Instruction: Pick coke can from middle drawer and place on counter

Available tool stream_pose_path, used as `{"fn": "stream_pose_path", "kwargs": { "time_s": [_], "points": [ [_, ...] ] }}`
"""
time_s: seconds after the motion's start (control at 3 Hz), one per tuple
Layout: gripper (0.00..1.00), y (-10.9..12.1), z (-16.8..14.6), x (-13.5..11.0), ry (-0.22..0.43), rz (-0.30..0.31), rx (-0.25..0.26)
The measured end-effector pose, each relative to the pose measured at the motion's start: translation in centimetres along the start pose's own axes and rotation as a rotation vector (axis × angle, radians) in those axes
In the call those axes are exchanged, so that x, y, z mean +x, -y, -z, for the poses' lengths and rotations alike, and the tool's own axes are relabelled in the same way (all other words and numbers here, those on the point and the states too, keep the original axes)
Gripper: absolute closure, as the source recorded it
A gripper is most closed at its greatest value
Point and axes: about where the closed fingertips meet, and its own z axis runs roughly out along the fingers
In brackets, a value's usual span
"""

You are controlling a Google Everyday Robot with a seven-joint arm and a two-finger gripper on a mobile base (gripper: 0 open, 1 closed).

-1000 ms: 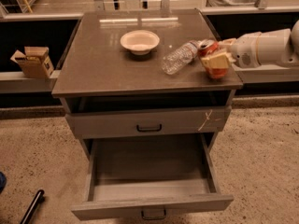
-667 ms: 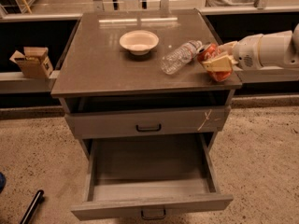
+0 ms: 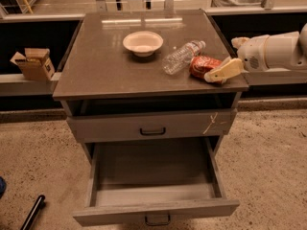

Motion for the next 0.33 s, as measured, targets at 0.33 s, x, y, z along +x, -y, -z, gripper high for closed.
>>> {"fn": "stream_pose_path", "kwargs": {
  "time_s": [0.33],
  "points": [
    [0.00, 0.00, 0.00, 0.00, 0.000, 0.000, 0.000]
  ]
}}
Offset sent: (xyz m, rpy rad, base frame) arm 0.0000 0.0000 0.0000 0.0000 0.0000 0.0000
